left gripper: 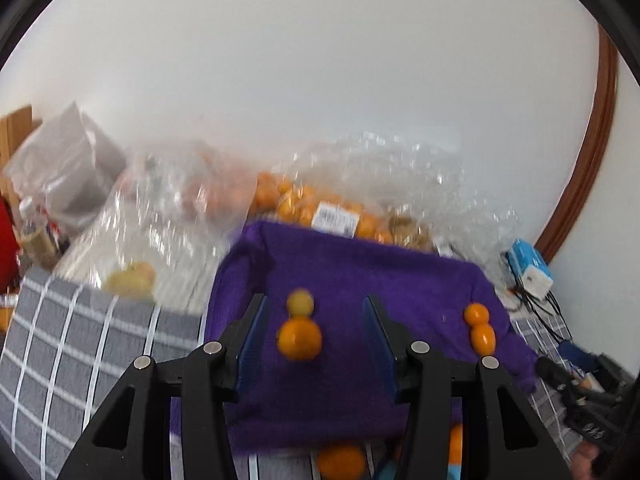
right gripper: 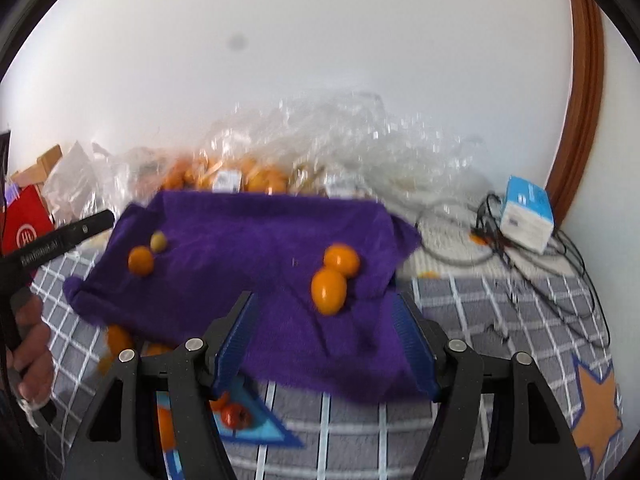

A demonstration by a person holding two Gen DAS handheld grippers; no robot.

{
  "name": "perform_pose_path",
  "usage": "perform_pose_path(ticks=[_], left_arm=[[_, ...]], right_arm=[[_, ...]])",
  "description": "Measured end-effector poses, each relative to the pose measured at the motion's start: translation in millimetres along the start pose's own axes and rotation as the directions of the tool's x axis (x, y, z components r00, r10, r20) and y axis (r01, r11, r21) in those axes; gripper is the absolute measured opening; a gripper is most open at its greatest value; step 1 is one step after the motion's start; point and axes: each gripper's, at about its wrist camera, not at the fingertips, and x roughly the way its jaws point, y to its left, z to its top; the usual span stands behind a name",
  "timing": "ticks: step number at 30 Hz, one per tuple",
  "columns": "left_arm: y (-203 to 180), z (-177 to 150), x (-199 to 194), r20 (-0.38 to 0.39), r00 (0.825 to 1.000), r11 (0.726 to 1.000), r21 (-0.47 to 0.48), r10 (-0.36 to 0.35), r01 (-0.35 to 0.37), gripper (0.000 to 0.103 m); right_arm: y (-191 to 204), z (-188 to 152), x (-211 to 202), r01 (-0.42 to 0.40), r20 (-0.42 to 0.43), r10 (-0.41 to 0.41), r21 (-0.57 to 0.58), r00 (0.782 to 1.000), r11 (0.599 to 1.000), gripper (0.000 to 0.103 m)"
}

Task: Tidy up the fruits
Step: 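Open both tools to release the oranges on the towel beside the earlier fruits, then grasp the red strawberry with the right tool while the left grasps a yellow-green fruit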

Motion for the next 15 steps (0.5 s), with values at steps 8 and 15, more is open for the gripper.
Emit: perform_pose_path(ticks=[8,15], left_arm=[[30.4,-52.7,-38.3,-0.048,0.997,0.998,0.032,0.056,-0.054,0.046],[39.9,-72.3,-44.1,-0.023,0.999,0.999,0.032,0.044,-0.043,0.048]], right_arm=[[17.9,-49.7,6.3,-0.091,-0.104,0.089,-0.017,0.991,0.996,0.042],[39.1,-69.7,13.9,-0.162,-0.156,0.147,-0.087,0.977,0.983,0.037]])
